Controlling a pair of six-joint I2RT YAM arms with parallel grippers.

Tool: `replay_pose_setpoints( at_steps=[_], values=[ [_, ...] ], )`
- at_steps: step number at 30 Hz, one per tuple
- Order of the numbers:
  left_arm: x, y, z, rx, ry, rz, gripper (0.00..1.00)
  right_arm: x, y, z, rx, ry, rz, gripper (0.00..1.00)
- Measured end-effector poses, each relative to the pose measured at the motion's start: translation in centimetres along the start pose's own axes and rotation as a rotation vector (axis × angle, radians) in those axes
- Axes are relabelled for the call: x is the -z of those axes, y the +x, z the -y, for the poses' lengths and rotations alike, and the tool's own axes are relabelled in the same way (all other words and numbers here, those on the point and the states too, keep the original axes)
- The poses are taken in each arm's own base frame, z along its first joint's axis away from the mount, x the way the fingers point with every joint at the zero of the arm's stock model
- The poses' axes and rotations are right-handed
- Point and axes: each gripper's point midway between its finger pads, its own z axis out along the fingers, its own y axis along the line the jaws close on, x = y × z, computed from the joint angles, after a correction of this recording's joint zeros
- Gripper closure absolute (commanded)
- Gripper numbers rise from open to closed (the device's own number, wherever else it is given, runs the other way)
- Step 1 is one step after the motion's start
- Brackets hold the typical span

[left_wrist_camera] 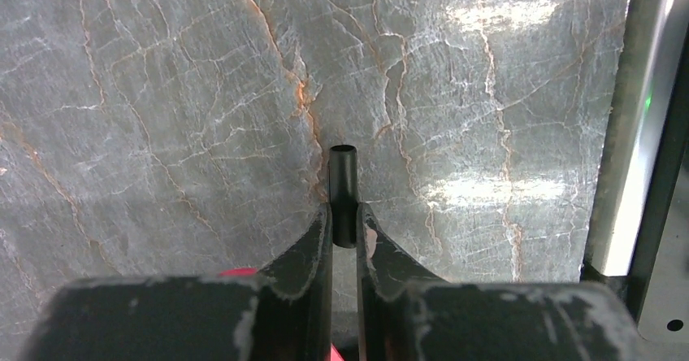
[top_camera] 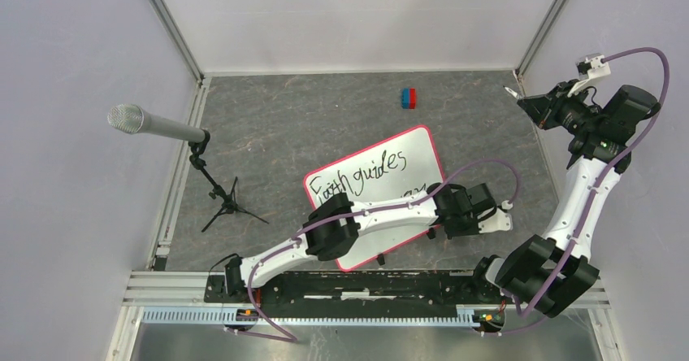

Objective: Write a sentence on the whiteboard
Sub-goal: Close the whiteboard marker at the center of the board.

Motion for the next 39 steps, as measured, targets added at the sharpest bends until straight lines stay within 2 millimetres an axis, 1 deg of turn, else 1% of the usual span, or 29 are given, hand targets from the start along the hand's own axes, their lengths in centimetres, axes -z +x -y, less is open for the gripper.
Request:
replay_pose_setpoints(
  at_steps=[3, 6, 8, 10, 12, 14, 18, 21, 23, 27, 29, 31, 34, 36, 37, 39],
  values=[
    [0.2, 0.0, 0.0, 0.015, -0.006, 0.006, 0.98, 0.1, -0.1, -0.2, 0.002, -0.006, 0.002, 1.00],
    [0.8, 0.6, 0.3, 0.045, 0.000, 0.002, 0.98, 0.1, -0.3, -0.5, -0.005, -0.013, 0.007, 1.00],
    [1.8, 1.1, 0.6, 0.063, 0.012, 0.005, 0.98, 0.1, -0.7, -0.8, -0.019, -0.025, 0.019, 1.00],
    [3.3, 0.9, 0.9, 0.078, 0.022, 0.022, 0.98, 0.1, -1.3, -1.2, -0.033, -0.042, 0.039, 1.00],
    [5.3, -0.2, 0.8, 0.088, 0.024, 0.066, 0.98, 0.1, -2.1, -1.6, -0.048, -0.059, 0.063, 1.00],
    [7.8, -1.9, 0.6, 0.095, 0.017, 0.129, 0.98, 0.1, -2.9, -1.9, -0.055, -0.071, 0.084, 1.00],
    [14.0, -4.9, 0.1, 0.114, 0.013, 0.271, 0.98, 0.3, -4.1, -2.6, -0.061, -0.089, 0.116, 1.00],
    [18.2, -5.5, -0.2, 0.117, 0.001, 0.338, 0.98, 0.5, -4.7, -3.0, -0.062, -0.098, 0.130, 1.00],
    [20.7, -5.1, -0.4, 0.104, -0.019, 0.363, 0.98, 0.6, -4.9, -3.3, -0.065, -0.108, 0.135, 1.00],
    [25.0, -3.6, -1.6, 0.033, -0.119, 0.369, 0.98, 0.7, -5.1, -4.0, -0.065, -0.133, 0.145, 1.00],
    [27.1, -2.3, -2.1, -0.030, -0.181, 0.363, 0.98, 0.7, -4.8, -4.8, -0.065, -0.158, 0.143, 1.00],
    [29.4, -0.5, -2.2, -0.102, -0.243, 0.354, 0.98, 0.6, -4.2, -5.9, -0.068, -0.191, 0.135, 1.00],
    [32.9, 2.2, -2.3, -0.225, -0.346, 0.370, 0.98, 0.4, -3.1, -8.2, -0.070, -0.262, 0.115, 1.00],
    [35.6, 4.0, -2.2, -0.319, -0.431, 0.401, 0.98, 0.2, -2.3, -10.2, -0.065, -0.325, 0.098, 1.00],
    [37.0, 4.6, -2.1, -0.363, -0.472, 0.427, 0.98, 0.0, -1.9, -11.5, -0.057, -0.366, 0.088, 1.00],
    [39.3, 5.0, -2.3, -0.437, -0.554, 0.470, 0.98, -0.1, -1.1, -13.7, -0.044, -0.437, 0.066, 1.00]
  ],
)
